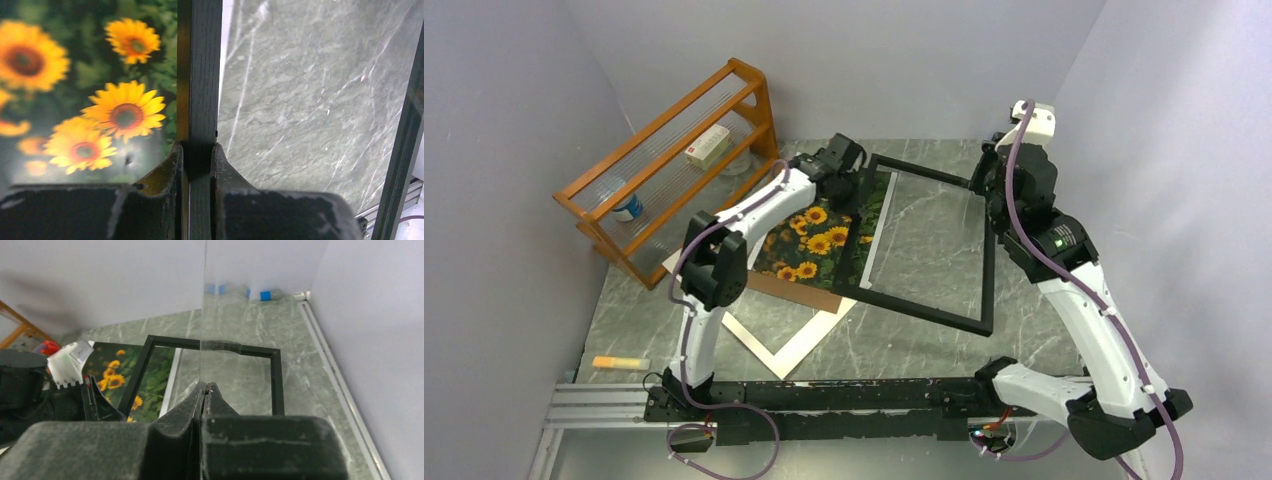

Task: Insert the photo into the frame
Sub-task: Move the photo frame to the center of the board.

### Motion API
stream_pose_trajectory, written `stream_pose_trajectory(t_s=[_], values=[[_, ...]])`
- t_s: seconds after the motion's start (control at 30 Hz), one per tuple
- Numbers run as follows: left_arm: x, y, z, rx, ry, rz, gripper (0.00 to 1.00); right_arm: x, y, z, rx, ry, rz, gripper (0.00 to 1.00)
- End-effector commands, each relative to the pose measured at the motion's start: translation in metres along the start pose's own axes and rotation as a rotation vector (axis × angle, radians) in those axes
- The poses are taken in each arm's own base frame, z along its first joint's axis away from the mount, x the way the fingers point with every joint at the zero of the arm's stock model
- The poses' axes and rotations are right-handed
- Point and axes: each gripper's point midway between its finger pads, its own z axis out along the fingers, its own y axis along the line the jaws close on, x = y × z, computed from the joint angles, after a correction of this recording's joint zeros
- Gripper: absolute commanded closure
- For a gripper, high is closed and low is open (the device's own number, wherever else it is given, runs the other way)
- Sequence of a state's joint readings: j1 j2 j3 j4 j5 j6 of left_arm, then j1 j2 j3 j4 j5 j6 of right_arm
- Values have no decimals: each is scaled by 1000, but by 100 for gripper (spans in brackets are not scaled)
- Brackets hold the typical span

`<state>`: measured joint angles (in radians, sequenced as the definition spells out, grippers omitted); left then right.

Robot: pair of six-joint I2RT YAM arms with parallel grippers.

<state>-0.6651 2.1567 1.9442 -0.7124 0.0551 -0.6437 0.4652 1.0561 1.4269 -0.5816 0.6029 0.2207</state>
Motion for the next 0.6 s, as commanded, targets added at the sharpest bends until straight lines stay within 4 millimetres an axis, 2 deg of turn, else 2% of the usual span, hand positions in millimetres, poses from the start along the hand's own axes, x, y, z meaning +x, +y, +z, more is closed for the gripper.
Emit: stream_pose_trajectory(t_s=[0.0,0.13,0.33,0.43,0.53,0.57], values=[[-52,-16,-73,118,-165,-44,98,-31,27,2,-113,-66,85,100],[-47,18,-76,97,-153,-69,98,-31,49,7,-198,-41,94,100],[-9,73,-46,10,-92,-69,98,-30,87,13,-359,-9,80,100],[8,91,-36,6,-66,-69,98,-28,102,12,-428,10,99,100],[10,100,-37,16,-72,-67,97,-25,113,13,-468,31,131,100],[8,102,-39,20,-81,-70,92,-25,115,14,-472,36,141,100]])
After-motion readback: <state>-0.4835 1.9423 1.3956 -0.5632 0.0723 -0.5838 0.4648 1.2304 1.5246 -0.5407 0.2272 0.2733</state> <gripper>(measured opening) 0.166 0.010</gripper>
